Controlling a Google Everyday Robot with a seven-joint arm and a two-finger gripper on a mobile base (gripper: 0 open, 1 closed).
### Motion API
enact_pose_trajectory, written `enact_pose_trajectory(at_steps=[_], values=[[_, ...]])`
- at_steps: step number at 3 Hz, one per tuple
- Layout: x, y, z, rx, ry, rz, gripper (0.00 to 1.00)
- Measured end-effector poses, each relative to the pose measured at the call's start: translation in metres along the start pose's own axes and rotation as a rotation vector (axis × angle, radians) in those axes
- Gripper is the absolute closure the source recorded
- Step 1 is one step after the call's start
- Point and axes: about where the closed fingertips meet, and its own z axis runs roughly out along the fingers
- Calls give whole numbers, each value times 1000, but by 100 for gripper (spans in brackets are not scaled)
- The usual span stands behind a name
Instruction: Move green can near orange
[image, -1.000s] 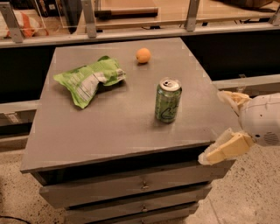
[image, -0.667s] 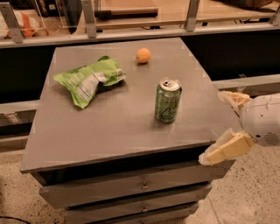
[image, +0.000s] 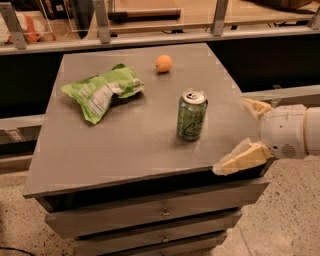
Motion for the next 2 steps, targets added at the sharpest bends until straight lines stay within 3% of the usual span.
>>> enact_pose_trajectory(at_steps=[2], values=[[-11, -16, 37, -55, -132, -9, 0]])
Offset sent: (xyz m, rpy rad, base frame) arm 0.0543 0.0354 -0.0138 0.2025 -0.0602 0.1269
